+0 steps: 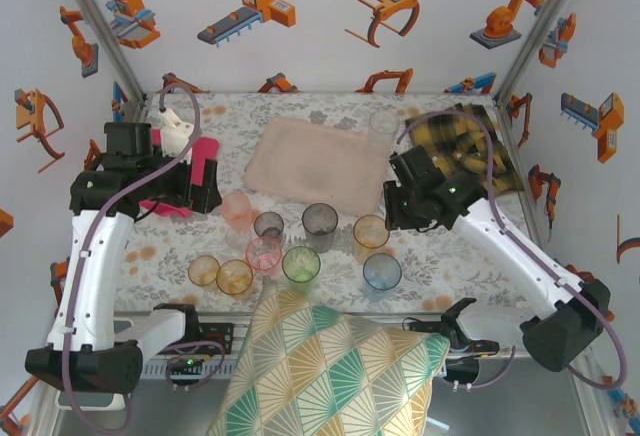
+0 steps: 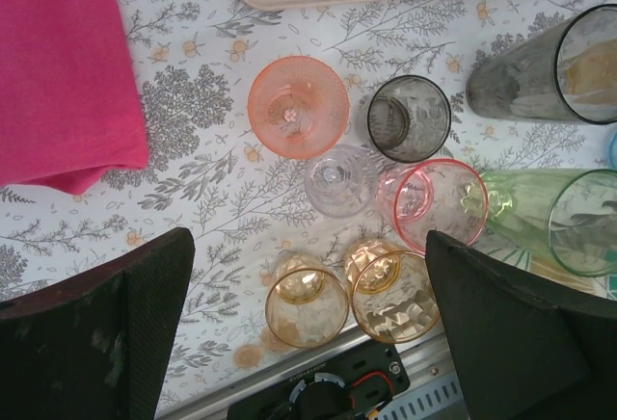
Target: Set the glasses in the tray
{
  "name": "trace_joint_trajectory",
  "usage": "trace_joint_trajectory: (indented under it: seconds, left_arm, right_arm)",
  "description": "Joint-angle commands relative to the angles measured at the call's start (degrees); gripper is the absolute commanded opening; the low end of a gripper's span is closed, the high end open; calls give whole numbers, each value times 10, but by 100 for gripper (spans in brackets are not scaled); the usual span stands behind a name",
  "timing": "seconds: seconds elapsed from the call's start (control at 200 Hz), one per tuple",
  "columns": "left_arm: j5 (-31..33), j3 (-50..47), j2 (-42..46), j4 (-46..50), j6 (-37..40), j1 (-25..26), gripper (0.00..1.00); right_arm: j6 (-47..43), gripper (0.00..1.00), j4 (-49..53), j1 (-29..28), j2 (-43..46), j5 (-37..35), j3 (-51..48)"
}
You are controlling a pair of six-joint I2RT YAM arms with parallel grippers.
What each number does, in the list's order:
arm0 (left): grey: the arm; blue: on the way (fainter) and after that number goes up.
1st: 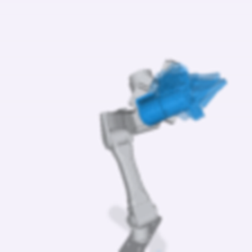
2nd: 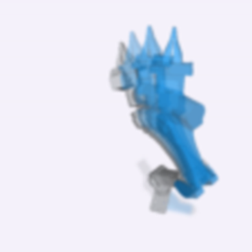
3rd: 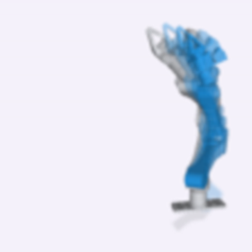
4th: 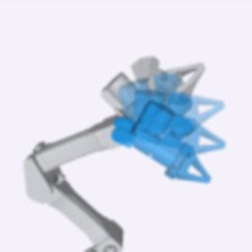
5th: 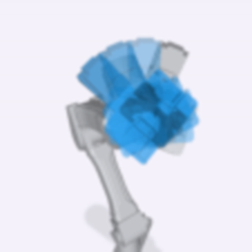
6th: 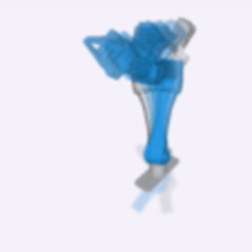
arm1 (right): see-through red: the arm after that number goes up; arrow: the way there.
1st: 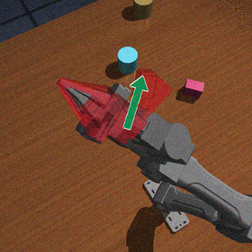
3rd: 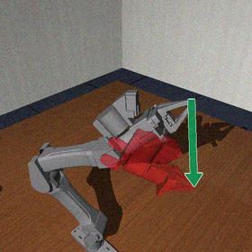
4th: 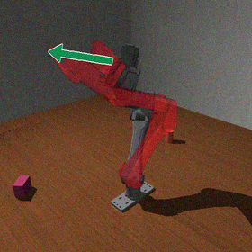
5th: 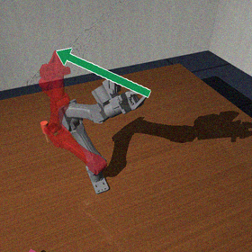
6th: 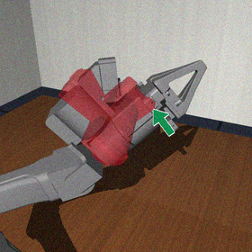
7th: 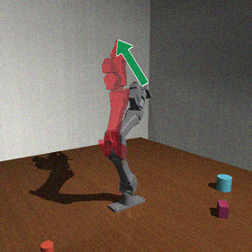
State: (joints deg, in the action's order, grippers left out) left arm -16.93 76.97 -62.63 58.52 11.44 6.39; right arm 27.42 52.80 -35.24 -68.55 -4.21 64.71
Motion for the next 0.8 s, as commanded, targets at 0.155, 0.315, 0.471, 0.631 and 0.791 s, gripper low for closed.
trace_joint_trajectory:
  seconds: [0.155, 0.315, 0.471, 0.631, 0.791]
  left_arm:
    - [-14, 41, -30, 20, -5, -9, 97]
    - [-35, 43, -32, 23, -14, -26, 97]
    - [-58, 43, -25, 25, -22, -48, 97]
    - [-59, 46, -20, 27, -23, -59, 97]
    - [-64, 43, -15, 27, -23, -62, 97]
  right_arm:
    - [-10, 43, -52, -1, -3, 37, -41]
    - [-20, 43, -50, -1, -14, 28, -45]
    - [-25, 40, -51, -1, -35, 20, -41]
    - [-29, 32, -56, 0, -48, 16, -38]
    - [-28, 23, -58, 1, -56, 10, -40]
